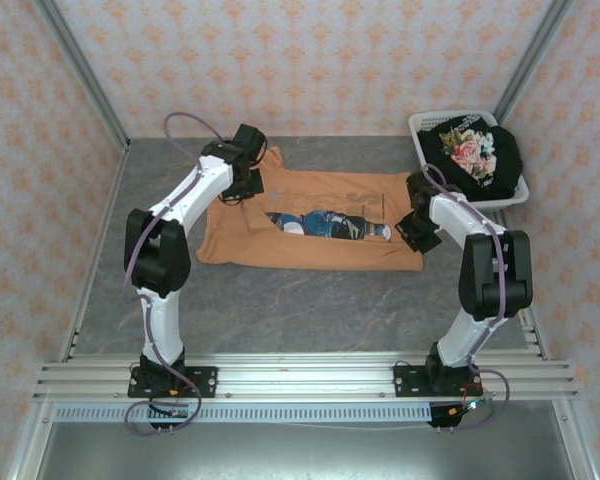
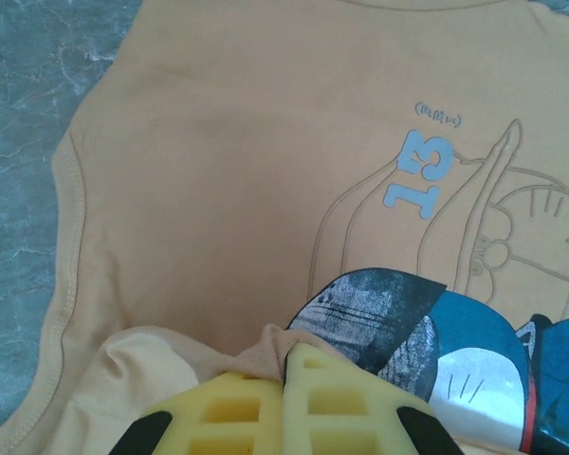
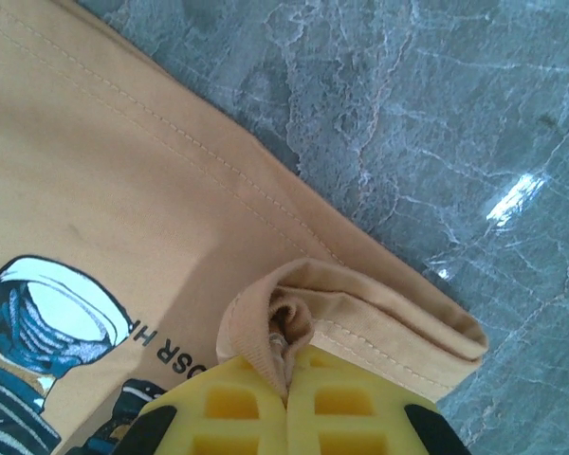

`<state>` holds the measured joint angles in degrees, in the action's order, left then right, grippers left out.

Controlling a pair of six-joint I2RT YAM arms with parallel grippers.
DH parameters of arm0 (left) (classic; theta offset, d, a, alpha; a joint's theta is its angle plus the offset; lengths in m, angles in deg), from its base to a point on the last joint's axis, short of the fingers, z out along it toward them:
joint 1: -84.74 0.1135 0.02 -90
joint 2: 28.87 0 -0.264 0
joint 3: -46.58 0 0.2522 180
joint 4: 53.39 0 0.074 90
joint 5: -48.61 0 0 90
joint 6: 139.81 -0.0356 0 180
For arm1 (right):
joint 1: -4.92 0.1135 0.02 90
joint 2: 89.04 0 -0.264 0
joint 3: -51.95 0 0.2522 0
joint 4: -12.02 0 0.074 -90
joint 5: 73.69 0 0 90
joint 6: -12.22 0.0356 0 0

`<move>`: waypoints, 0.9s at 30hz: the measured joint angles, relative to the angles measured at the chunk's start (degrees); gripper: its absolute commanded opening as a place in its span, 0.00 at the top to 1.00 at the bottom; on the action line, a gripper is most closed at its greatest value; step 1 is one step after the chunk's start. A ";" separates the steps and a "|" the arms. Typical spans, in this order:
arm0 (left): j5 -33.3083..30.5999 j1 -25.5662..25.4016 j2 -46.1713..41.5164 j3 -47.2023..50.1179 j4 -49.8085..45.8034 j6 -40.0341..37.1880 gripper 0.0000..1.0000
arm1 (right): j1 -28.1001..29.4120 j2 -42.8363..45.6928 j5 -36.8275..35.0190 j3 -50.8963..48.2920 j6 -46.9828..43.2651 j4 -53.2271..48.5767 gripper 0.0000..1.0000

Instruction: Fold and stack the t-shirts

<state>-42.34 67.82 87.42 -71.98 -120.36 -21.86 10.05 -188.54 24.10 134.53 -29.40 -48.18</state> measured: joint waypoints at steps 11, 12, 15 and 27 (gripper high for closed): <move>0.57 1.55 4.31 -4.28 -0.48 -1.03 1.00 | -3.41 1.01 0.39 0.07 1.99 8.39 0.65; 0.70 1.70 4.81 -4.92 -0.55 -1.03 1.00 | -3.52 1.27 0.76 0.07 1.99 8.96 0.65; 1.31 2.36 6.05 -6.14 -0.57 -0.98 1.00 | -3.56 2.27 1.90 -0.17 2.60 10.10 0.65; 2.36 4.61 2.64 -0.26 -0.83 0.98 0.39 | -3.56 14.58 5.60 -11.28 2.91 11.82 0.58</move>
<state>-39.98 72.43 90.06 -72.24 -121.19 -20.88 6.49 -173.96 29.70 123.25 -26.49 -36.35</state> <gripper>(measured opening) 0.624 0.400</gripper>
